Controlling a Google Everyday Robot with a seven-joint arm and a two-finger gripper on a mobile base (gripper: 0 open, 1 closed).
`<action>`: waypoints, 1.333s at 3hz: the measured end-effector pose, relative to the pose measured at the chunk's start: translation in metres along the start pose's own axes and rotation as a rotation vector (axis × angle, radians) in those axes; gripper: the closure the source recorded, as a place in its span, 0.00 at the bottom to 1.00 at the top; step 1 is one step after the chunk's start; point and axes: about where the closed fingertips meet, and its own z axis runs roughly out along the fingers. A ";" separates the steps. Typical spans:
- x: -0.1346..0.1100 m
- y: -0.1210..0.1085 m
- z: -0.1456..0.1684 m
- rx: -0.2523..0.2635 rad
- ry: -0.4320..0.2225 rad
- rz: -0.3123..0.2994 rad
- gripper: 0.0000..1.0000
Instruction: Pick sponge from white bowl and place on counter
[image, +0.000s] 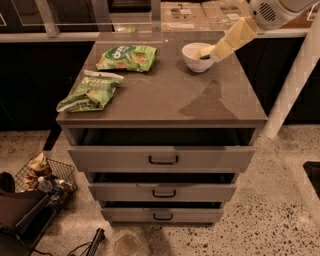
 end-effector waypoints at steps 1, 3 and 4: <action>0.000 0.000 0.000 0.000 0.000 0.000 0.00; -0.036 -0.026 0.066 -0.004 -0.132 0.083 0.00; -0.054 -0.045 0.102 -0.009 -0.183 0.177 0.00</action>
Offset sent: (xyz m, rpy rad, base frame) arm 0.0727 0.0313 -0.0184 0.1444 -0.0908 0.0128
